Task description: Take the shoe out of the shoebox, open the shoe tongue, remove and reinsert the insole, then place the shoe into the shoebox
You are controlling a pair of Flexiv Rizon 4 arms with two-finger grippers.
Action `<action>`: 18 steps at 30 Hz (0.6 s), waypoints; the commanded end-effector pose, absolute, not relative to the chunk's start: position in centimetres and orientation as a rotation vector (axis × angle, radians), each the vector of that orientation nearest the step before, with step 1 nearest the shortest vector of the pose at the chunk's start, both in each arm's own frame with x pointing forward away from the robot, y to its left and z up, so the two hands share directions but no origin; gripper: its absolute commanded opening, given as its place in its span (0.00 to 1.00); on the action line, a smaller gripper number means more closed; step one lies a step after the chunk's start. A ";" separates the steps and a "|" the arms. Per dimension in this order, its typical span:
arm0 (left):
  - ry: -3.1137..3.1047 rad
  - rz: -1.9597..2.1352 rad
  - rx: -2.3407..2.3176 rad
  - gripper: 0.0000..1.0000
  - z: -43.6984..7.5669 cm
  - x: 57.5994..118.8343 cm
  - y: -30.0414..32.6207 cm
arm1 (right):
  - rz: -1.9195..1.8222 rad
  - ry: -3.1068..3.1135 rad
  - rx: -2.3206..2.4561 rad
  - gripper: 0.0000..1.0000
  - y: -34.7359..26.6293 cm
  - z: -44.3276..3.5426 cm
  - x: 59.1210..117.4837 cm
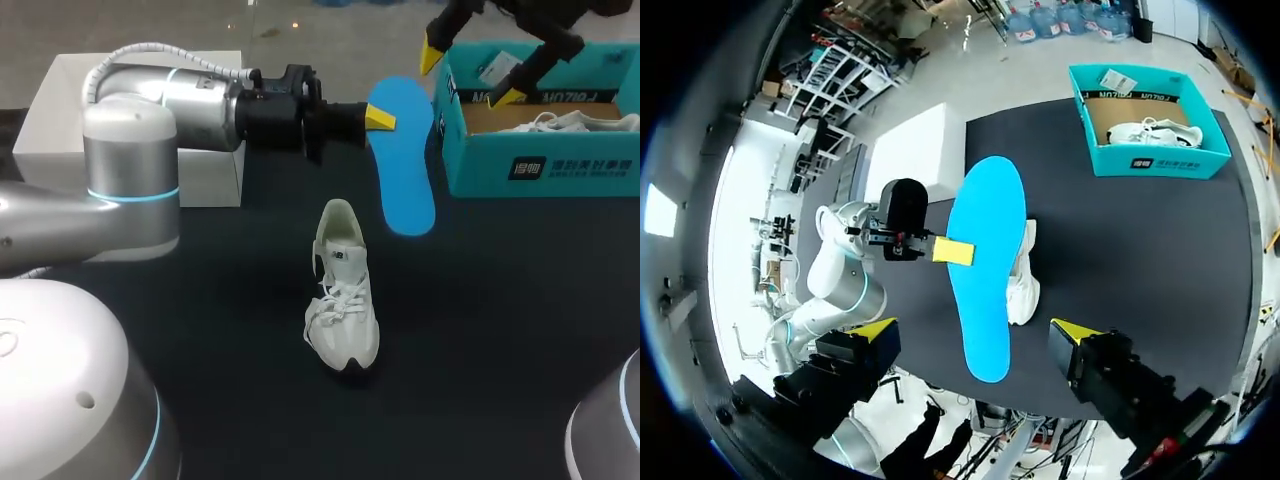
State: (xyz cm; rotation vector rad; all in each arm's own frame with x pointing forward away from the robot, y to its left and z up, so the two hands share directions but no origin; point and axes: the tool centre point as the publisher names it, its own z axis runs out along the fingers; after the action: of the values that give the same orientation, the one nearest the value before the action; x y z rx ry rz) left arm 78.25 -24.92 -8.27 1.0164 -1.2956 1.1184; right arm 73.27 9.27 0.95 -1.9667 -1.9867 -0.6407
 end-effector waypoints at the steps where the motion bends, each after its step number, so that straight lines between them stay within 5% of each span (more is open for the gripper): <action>1: -1.301 1.108 1.014 0.00 -8.3 78.5 -24.9 | -0.971 -1.812 -1.801 1.00 8.5 -0.5 72.5; 18: -1.271 1.129 0.995 0.00 -8.0 78.6 -24.6 | -1.113 -1.689 -1.683 1.00 8.9 -2.5 72.8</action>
State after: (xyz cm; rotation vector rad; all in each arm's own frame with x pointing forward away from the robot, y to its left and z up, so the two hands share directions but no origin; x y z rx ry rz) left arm 78.60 -24.73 -7.73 1.0005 -1.2782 1.1207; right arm 72.47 8.44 -0.80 -1.8291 -1.8234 -0.9397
